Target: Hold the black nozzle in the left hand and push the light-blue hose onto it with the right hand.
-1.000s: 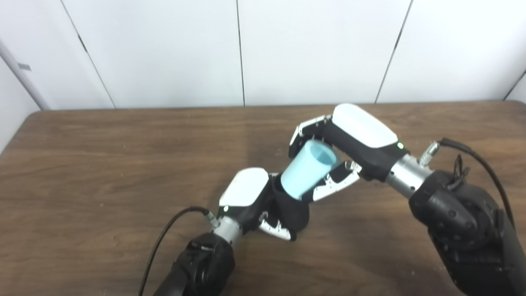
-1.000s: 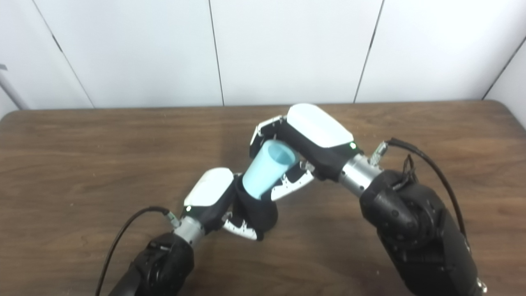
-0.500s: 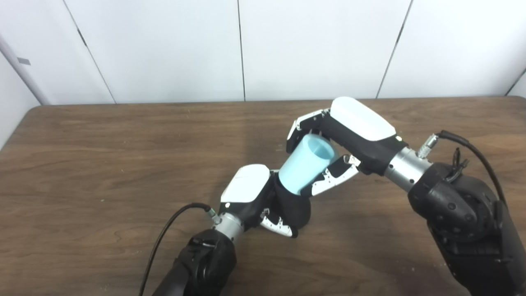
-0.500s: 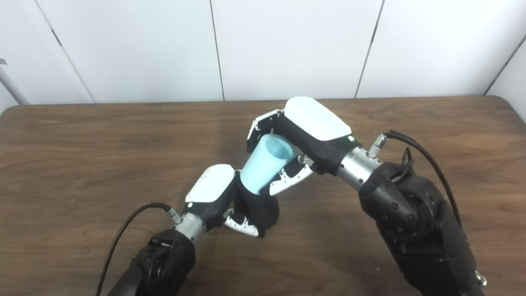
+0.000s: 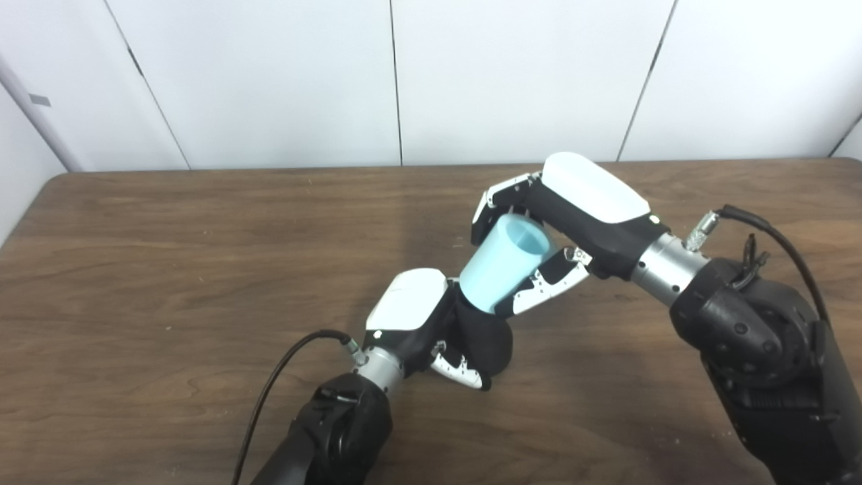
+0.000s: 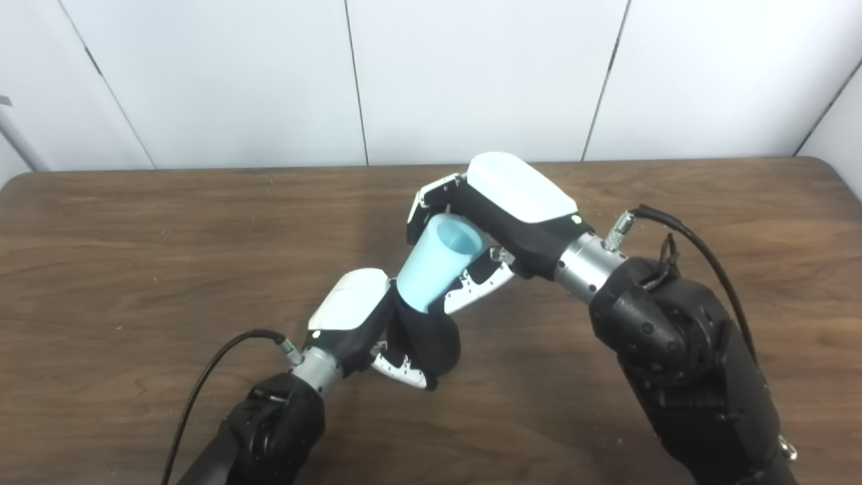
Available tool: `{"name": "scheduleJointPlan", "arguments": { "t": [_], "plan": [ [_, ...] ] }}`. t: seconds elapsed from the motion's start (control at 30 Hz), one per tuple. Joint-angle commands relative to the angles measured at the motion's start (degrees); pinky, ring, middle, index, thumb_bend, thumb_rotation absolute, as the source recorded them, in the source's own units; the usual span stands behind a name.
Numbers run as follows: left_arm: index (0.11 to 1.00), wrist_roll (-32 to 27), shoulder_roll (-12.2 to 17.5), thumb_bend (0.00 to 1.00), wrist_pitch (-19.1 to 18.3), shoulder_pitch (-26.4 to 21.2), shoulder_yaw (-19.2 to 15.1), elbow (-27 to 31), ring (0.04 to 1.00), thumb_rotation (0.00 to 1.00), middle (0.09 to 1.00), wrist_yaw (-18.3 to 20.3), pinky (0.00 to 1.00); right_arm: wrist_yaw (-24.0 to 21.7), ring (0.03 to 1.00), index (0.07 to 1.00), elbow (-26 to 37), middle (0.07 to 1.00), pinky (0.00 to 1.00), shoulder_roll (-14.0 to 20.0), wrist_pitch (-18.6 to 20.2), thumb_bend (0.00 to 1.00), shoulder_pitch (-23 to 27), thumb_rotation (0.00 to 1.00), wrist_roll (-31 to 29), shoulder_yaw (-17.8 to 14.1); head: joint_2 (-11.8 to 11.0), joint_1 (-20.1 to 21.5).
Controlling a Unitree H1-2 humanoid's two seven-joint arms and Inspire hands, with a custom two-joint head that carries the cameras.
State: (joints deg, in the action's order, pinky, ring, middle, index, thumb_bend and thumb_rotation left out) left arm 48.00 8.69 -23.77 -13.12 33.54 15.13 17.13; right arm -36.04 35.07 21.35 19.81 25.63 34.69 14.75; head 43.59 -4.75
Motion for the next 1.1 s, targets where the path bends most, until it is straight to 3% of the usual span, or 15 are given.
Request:
{"name": "scheduleJointPlan", "arguments": {
  "t": [0.0, 0.33, 0.73, 1.07],
  "plan": [
    [0.458, -2.92, -0.3, 0.51, -2.81, 3.75, 3.9, -3.71, 0.619, 0.0, 0.549, 9.52, 0.56, 1.06, 0.417, 0.513, 0.79, 0.509, 0.31, 0.54, -2.07, 0.5, 2.81, 0.0, 0.38, -0.56, 0.18, -0.15],
    [0.454, -2.71, -0.25, 0.51, -2.82, 3.68, 4.2, -3.8, 0.643, 0.0, 0.557, 9.44, 0.58, -2.07, 0.42, 0.514, -0.56, 0.516, 0.31, 1.73, -2.91, 0.5, 4.71, 0.0, 2.25, 2.95, 0.36, 0.04],
    [0.453, -1.69, -0.73, 0.51, -3.03, 3.61, 3.94, -3.53, 0.654, 0.0, 0.562, 10.5, 0.59, -7.82, 0.433, 0.514, -1.46, 0.525, 0.3, 5.15, -5.08, 0.5, 6.97, 0.0, -1.32, 4.95, 1.02, -0.19],
    [0.453, -1.6, -0.73, 0.51, -2.9, 3.43, 4.08, -3.77, 0.66, 0.0, 0.563, 10.82, 0.6, -15.65, 0.429, 0.494, -2.24, 0.513, 0.31, 7.89, -5.61, 0.5, 13.29, 0.0, -1.65, 10.03, 1.48, -0.06]
  ]
}}
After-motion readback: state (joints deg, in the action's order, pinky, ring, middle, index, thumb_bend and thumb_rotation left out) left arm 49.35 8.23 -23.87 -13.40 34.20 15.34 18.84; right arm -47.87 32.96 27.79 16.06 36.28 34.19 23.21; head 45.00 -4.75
